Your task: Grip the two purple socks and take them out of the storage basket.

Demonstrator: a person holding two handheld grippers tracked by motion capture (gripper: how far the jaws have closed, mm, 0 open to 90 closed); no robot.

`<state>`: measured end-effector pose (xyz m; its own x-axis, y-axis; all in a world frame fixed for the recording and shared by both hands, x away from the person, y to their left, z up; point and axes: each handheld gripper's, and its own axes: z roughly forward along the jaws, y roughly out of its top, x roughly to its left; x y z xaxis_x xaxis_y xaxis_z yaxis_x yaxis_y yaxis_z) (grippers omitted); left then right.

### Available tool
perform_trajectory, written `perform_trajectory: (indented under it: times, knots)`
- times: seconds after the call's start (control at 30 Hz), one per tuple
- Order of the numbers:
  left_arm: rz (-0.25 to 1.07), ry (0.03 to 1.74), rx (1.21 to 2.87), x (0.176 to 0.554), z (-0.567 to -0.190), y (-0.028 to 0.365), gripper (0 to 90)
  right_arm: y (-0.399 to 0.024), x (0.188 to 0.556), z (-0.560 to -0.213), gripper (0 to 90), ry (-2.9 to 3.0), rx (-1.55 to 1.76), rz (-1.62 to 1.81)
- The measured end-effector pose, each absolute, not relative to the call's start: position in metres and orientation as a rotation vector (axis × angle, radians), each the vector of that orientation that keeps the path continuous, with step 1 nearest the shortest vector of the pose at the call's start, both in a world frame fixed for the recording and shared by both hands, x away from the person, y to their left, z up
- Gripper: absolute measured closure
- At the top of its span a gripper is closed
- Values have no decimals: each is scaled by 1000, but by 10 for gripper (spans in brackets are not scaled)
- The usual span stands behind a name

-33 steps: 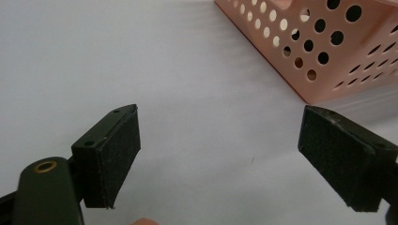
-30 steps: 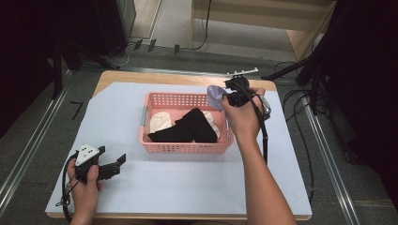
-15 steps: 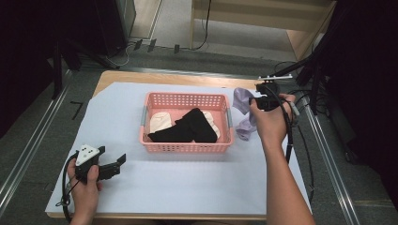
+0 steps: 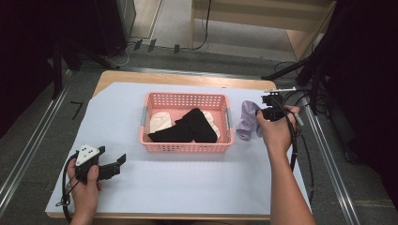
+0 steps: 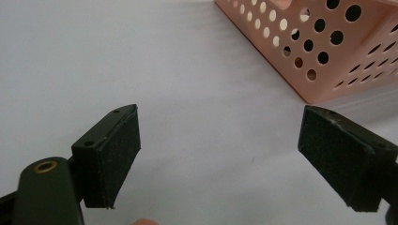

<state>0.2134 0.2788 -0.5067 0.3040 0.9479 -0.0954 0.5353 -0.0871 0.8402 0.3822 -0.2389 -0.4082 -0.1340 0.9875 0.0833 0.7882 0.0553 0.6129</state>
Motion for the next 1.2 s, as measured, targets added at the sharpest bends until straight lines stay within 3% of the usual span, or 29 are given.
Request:
perform_trajectory:
  times: [0.17, 0.5, 0.93, 1.2]
  knots:
    - [630, 1342, 1746, 213, -507, 279, 144, -243, 381, -412, 662, 1971, 1785, 776]
    - [630, 1342, 1746, 213, -507, 279, 144, -246, 366, -416, 514, 1976, 1741, 836]
    - [628, 1343, 1744, 213, -507, 278, 145, -262, 320, -436, 466, 1925, 1651, 983]
    - [631, 1342, 1745, 213, -506, 278, 145, -287, 278, -467, 452, 1867, 1625, 1099]
